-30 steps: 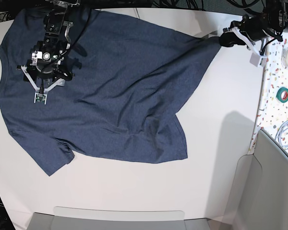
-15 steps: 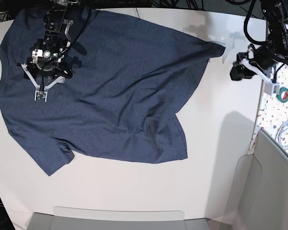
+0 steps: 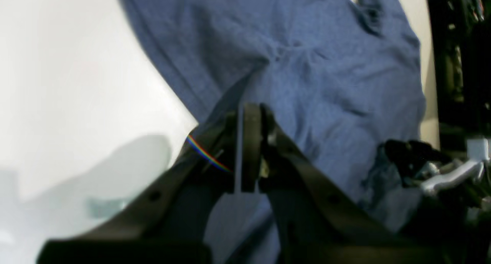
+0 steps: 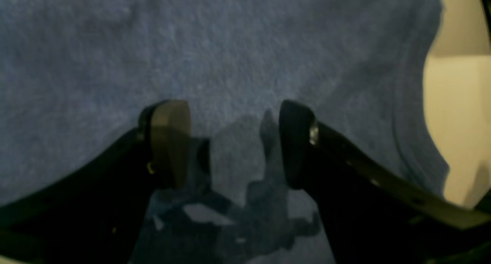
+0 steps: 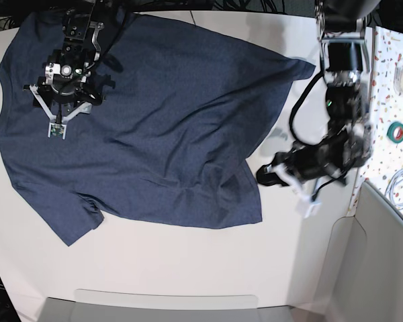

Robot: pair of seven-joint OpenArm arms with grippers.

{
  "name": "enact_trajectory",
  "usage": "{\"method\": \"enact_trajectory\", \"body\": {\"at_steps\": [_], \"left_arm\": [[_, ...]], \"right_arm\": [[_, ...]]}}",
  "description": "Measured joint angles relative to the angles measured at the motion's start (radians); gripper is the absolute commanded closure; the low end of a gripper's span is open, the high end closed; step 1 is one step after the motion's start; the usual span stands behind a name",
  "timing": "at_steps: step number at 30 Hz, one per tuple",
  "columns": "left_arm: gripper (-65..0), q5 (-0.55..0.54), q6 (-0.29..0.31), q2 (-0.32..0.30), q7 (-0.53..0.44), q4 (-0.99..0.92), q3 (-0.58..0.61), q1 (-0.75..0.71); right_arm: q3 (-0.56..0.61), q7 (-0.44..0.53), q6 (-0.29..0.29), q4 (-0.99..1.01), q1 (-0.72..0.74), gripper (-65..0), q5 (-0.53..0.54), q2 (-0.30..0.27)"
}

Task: Layout the t-shirt on the table in an organized manner, then fold the t-shirt properly
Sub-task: 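Release the fabric and lower the left gripper onto the shirt's hem corner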

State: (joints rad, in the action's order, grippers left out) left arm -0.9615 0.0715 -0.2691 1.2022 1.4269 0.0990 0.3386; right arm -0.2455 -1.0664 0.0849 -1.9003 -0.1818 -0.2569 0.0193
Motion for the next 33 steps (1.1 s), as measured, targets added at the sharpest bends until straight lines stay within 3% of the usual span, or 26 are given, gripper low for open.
{"method": "enact_trajectory", "body": {"at_steps": [8, 19, 20, 24, 28, 33], "left_arm": [[-2.3, -0.001, -0.002, 0.011, -0.315, -0.46, 0.34, 0.231], [-2.3, -0.018, -0.009, 0.011, -0.553, -0.672, 0.585, 0.338], [-2.3, -0.002, -0.02, 0.013, -0.574, -0.688, 0.6, 0.347], [-2.5, 0.168, -0.178, 0.02, -0.668, -0.717, 0.602, 0.357], [-2.5, 0.253, -0.254, 0.018, -0.767, -0.727, 0.603, 0.349], [-2.5, 0.256, -0.29, 0.014, -0.84, -0.749, 0.603, 0.348]], "right_arm": [[0.042, 0.001, -0.003, -0.09, -0.068, -36.0, -0.011, -0.005], [0.223, 0.003, 0.001, -0.103, -0.188, -36.0, -0.003, -0.002], [0.231, 0.004, 0.001, -0.103, -0.19, -36.0, -0.003, -0.003], [0.252, 0.004, 0.001, -0.103, -0.205, -36.0, -0.002, -0.005], [0.27, 0.004, 0.001, -0.103, -0.209, -36.0, -0.003, -0.009], [0.279, 0.004, 0.001, -0.103, -0.212, -36.0, -0.003, -0.008]]}}
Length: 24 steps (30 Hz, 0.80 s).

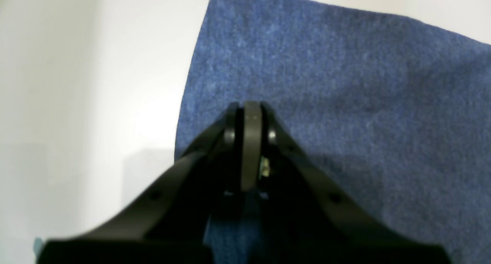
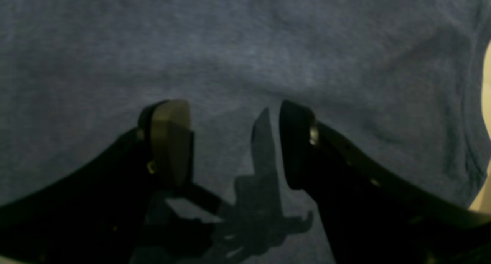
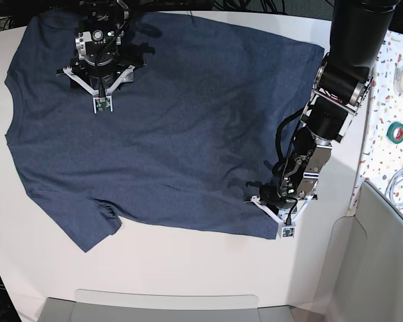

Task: Layout the t-shirt on the table in an organized manner, then fold the t-shirt properly
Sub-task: 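Release the fabric and lower the left gripper onto the shirt's hem corner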

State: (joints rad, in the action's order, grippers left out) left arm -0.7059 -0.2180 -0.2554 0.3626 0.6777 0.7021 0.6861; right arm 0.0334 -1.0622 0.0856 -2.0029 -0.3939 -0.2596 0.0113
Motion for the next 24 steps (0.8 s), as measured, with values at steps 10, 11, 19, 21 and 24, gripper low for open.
{"method": "enact_trajectory", "body": {"at_steps": [10, 11, 19, 21, 24], "left_arm": [[-5.2, -0.004, -0.01, -0.017, 0.031, 0.053, -0.038, -0.019], [-7.0, -0.006, -0.012, -0.026, 0.041, 0.085, -0.074, -0.036], [-28.4, 0.003, -0.016, -0.043, 0.249, 0.523, -0.441, -0.183], [-27.4, -0.001, -0.013, -0.041, 0.304, 0.634, -0.446, -0.22], [-24.0, -0.001, -0.014, -0.042, 0.374, 0.769, -0.444, -0.306]], "right_arm": [[-0.002, 0.0, 0.0, 0.0, 0.005, -36.0, 0.0, 0.001], [-0.002, 0.0, 0.0, 0.0, 0.012, -36.0, 0.0, 0.001], [-0.006, -0.003, 0.0, -0.002, 0.082, -36.0, 0.002, 0.003], [-0.013, -0.003, -0.001, -0.002, 0.113, -35.9, 0.0, 0.003], [-0.085, 0.0, 0.0, -0.005, 0.166, -29.7, 0.003, 0.021]]}}
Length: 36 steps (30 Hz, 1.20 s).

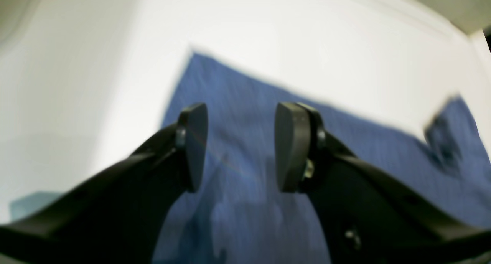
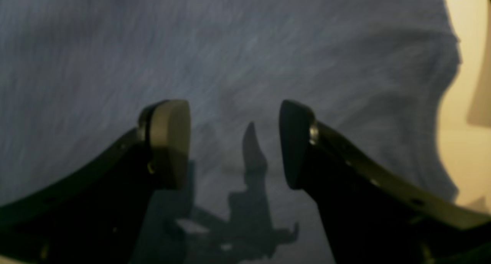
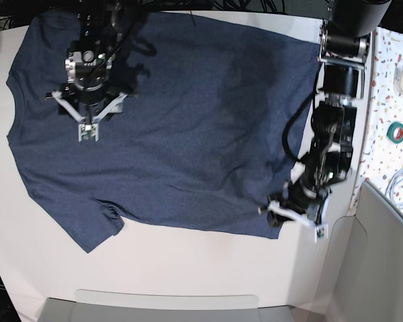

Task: Layout the t-shirt on the table in an organized manner, then fold the t-shirt properly
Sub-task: 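Release the fabric and lower the left gripper onto the shirt's hem corner, then drag the hem corner and sleeve outward with both grippers to flatten the shirt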

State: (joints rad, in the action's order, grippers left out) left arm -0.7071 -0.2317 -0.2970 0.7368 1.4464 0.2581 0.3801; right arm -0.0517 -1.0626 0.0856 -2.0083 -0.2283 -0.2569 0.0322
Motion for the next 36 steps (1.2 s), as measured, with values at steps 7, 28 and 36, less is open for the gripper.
{"method": "enact_trajectory", "body": {"at_steps": [7, 28, 36], "left_arm": [[-11.5, 0.008, -0.002, -0.084, 0.021, 0.296, 0.0, -0.218], [-10.9, 0.014, 0.158, -0.149, 0.225, 0.19, 0.122, -0.288], [-10.9, 0.013, 0.157, -0.149, 0.224, 0.188, 0.122, -0.288]], "right_arm": [[-0.2, 0.0, -0.002, -0.006, 0.085, 0.0, -0.005, 0.035], [-0.428, 0.009, 0.001, 0.331, 0.195, 0.0, -0.001, -0.055], [-0.426, 0.102, -0.008, 0.57, 0.351, 0.0, -0.023, -0.153]]}}
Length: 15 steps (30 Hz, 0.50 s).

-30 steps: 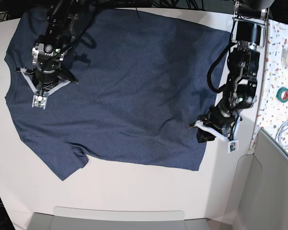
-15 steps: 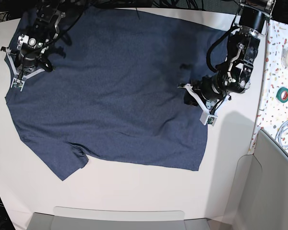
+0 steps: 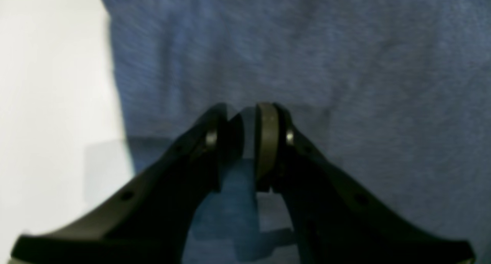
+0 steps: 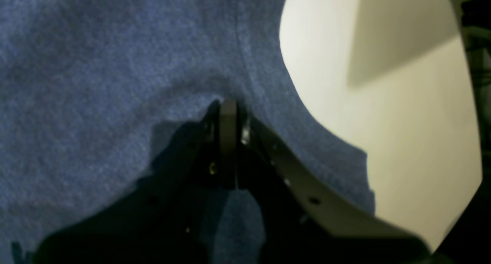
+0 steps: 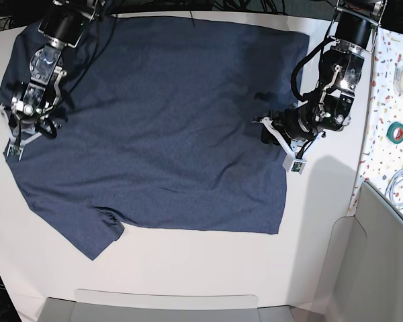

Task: Layout the t-shirt on the table in an organized manner, then fold the t-shirt properly
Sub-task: 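Drag the hem corner and sleeve outward with both grippers to flatten the shirt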

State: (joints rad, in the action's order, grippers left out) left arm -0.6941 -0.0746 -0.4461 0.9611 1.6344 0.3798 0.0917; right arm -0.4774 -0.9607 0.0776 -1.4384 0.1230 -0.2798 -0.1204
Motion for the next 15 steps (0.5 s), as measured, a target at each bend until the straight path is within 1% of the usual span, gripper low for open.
{"method": "enact_trajectory", "body": {"at_steps": [2, 5, 6, 8, 9, 10, 12, 13, 15], "left_arm": [[-10.9, 0.0, 0.0, -0.001, -0.001, -0.002, -0.002, 0.0], [-10.9, -0.001, 0.001, 0.0, -0.012, -0.015, -0.003, 0.007], [-10.9, -0.002, 0.004, 0.003, -0.022, -0.035, -0.003, 0.014], [-10.9, -0.014, 0.013, 0.006, -0.036, -0.093, -0.003, 0.032], [-10.9, -0.028, 0.019, 0.007, -0.043, -0.125, -0.006, 0.058], [-10.9, -0.015, 0.014, 0.01, -0.05, -0.162, -0.006, 0.09], [-10.9, -0.01, 0.003, 0.022, -0.105, -0.243, -0.007, 0.134], [-10.9, -0.007, 0.008, 0.028, -0.143, -0.283, -0.008, 0.149], [-10.8, -0.02, 0.02, 0.03, -0.176, -0.349, -0.009, 0.183]], "right_arm": [[0.0, 0.022, 0.0, 0.071, 0.048, 0.0, -0.003, -0.024], [0.003, 0.061, -0.008, 0.144, 0.103, 0.0, -0.013, -0.032], [0.018, 0.067, -0.018, 0.168, 0.12, 0.0, -0.025, -0.036], [0.053, 0.067, -0.02, 0.204, 0.149, 0.0, -0.033, -0.044], [0.069, 0.065, -0.018, 0.229, 0.175, 0.0, -0.027, -0.048], [0.087, 0.066, -0.015, 0.248, 0.195, 0.0, -0.018, -0.048], [0.119, 0.072, -0.016, 0.285, 0.227, 0.0, -0.024, -0.043], [0.128, 0.08, -0.015, 0.303, 0.245, 0.0, -0.017, -0.042], [0.148, 0.13, -0.006, 0.342, 0.269, 0.0, -0.002, -0.035]]}}
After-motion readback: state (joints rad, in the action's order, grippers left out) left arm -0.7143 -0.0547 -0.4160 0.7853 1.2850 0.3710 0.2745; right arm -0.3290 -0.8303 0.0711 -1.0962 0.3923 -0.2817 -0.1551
